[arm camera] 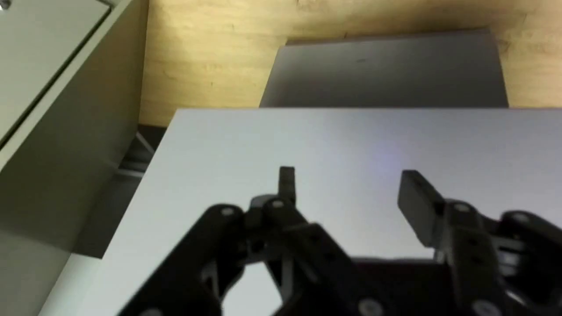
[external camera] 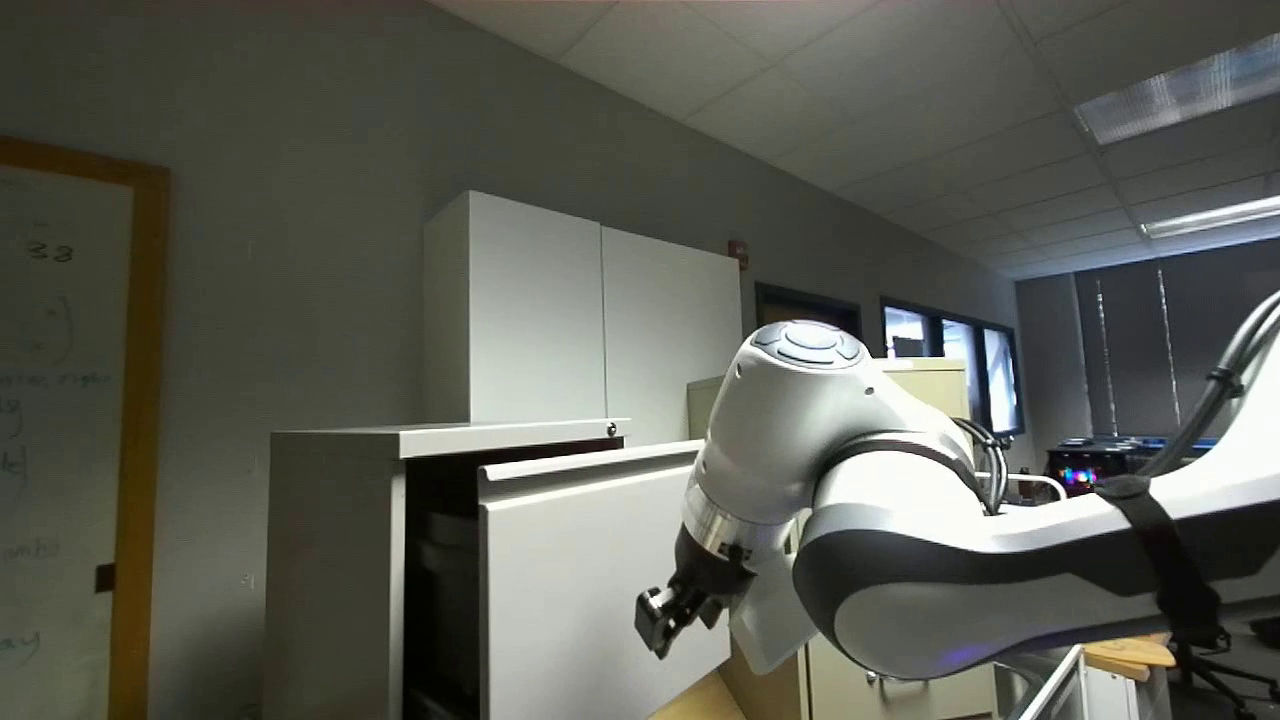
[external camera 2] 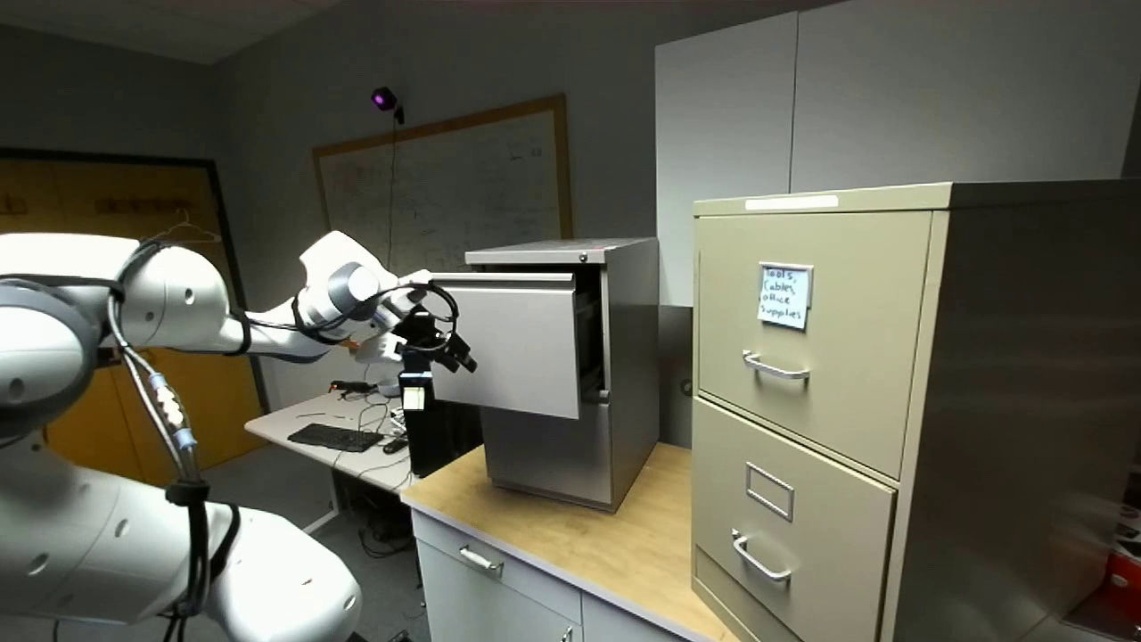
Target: Close the top drawer
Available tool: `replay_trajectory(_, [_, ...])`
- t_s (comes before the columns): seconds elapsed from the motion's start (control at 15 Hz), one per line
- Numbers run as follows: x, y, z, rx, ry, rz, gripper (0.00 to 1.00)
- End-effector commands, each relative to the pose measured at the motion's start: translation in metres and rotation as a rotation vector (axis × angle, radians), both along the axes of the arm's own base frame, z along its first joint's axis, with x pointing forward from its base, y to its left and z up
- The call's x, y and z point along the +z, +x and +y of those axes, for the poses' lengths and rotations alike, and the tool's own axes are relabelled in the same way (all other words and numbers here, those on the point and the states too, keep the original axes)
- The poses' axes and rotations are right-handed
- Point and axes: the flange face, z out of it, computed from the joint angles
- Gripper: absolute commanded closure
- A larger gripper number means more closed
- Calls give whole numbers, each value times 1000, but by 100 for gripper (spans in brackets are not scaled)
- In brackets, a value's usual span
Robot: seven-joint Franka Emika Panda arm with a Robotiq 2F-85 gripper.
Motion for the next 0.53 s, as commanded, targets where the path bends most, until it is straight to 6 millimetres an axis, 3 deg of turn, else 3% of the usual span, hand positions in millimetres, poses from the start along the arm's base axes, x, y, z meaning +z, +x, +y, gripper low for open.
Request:
replay_trajectory(0.0, [34,-8,18,-2,-55,-182,64])
replay_trajectory(0.27, [59,-18,34,63,-91,-343,96])
replay_trajectory(0.47, [73,-21,43,141,-60,-422,100])
